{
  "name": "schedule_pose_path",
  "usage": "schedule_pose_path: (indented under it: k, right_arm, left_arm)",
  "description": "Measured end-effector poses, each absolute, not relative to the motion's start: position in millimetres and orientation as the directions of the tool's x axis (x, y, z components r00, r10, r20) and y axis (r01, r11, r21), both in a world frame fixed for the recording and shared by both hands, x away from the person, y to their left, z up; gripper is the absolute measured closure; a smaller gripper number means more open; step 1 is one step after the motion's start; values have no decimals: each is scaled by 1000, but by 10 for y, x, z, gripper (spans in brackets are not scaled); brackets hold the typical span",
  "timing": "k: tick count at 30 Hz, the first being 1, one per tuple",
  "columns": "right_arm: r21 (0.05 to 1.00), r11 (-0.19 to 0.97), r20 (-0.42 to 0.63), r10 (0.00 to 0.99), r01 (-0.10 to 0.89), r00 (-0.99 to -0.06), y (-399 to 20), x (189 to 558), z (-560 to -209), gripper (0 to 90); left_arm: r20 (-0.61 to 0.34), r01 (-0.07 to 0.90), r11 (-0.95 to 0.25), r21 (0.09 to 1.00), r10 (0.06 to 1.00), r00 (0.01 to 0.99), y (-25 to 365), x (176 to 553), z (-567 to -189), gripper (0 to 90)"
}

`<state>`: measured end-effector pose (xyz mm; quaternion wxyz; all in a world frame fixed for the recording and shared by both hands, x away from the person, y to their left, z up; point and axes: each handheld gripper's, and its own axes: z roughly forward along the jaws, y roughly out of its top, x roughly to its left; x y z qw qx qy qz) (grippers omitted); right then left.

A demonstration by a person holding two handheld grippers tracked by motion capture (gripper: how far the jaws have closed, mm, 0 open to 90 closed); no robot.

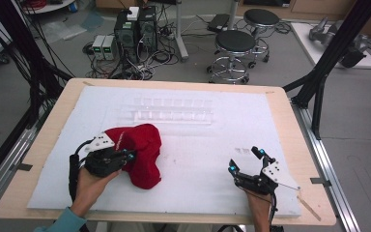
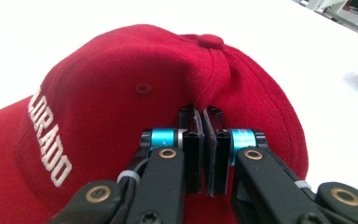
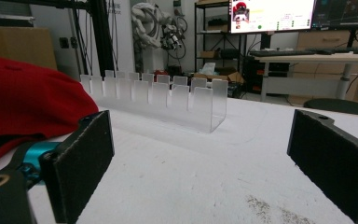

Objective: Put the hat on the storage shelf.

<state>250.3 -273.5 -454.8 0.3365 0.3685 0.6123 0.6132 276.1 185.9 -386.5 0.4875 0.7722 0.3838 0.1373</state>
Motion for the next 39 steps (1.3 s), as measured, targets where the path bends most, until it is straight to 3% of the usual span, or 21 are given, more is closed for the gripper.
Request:
schedule_pose_path:
  k: [8,17,22,26,28,32,39]
  right_arm:
    - [999,-22,39,864,39,-503,-2735,2501,-4548,61]
    - [999,-21,39,864,40,-502,-2731,2497,-4549,61]
    - [999,-22,39,863,40,-503,-2730,2497,-4549,62]
    - [999,-21,38,863,40,-503,-2731,2497,-4549,61]
    - [999,-20,35,863,37,-504,-2731,2500,-4549,61]
    - [999,-21,38,863,40,-503,-2731,2497,-4550,61]
    - [999,-20,37,863,39,-504,-2730,2497,-4549,61]
  left_arm:
    - [-163,456,-257,852,697,698,1728,2773,-3859,838]
    - [-152,434,-295,851,653,742,1703,2765,-3868,724]
    - [-142,421,-317,850,632,762,1706,2753,-3869,542]
    - [-105,401,-340,851,638,763,1703,2736,-3872,268]
    - [-102,385,-337,859,624,775,1712,2725,-3865,184]
    - [-74,343,-342,875,607,791,1745,2701,-3843,121]
    - [13,253,-368,895,588,809,1941,2713,-3763,120]
